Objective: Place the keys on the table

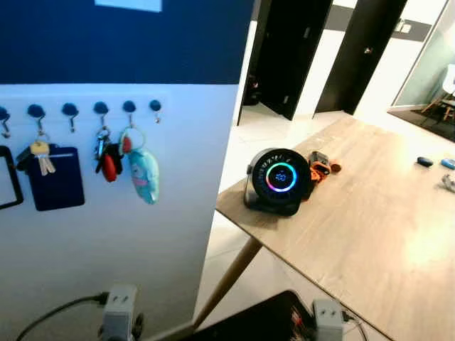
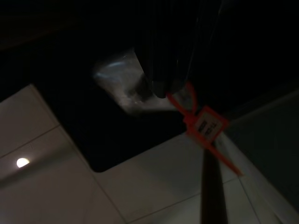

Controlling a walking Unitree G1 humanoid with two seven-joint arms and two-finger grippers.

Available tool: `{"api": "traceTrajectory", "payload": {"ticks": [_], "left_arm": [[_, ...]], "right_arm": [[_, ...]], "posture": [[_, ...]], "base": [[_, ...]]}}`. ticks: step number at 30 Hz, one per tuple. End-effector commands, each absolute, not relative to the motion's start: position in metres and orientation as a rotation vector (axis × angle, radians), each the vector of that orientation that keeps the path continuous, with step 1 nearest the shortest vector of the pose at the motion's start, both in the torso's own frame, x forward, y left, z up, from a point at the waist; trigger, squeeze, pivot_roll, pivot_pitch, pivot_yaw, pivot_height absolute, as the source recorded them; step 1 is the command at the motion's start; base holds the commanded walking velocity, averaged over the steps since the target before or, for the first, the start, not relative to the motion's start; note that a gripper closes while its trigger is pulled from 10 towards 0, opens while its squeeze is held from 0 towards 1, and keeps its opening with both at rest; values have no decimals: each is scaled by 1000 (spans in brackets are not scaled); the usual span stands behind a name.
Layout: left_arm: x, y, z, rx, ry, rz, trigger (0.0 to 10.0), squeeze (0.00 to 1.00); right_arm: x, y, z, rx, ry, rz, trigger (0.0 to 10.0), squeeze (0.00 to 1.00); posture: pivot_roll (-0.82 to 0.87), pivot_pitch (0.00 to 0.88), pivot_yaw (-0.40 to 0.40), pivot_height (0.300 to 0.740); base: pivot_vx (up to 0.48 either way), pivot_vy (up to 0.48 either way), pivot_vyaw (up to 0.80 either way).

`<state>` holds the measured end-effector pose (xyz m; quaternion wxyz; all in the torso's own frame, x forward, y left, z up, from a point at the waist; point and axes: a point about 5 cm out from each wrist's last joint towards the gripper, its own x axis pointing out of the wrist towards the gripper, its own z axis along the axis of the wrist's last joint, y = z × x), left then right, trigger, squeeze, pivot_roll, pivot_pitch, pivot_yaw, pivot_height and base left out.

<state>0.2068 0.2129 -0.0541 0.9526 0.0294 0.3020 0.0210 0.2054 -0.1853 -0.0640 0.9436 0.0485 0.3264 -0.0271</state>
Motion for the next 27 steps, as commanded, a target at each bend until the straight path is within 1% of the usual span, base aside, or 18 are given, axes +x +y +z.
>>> {"api": "traceTrajectory", "payload": {"ticks": [1,27], "left_arm": [[209,210,-53,76,601,12,10000,0],[205,208,-53,52,570,-11,10000,0]], "right_arm": [[204,-192,-64,85,668,-66,10000,0],[203,-189,-65,71,680,-36,10000,0]], "posture": [[84,0,-73,740],[91,0,-81,740]], "base": [[0,0,-800],[0,0,-800]]}}
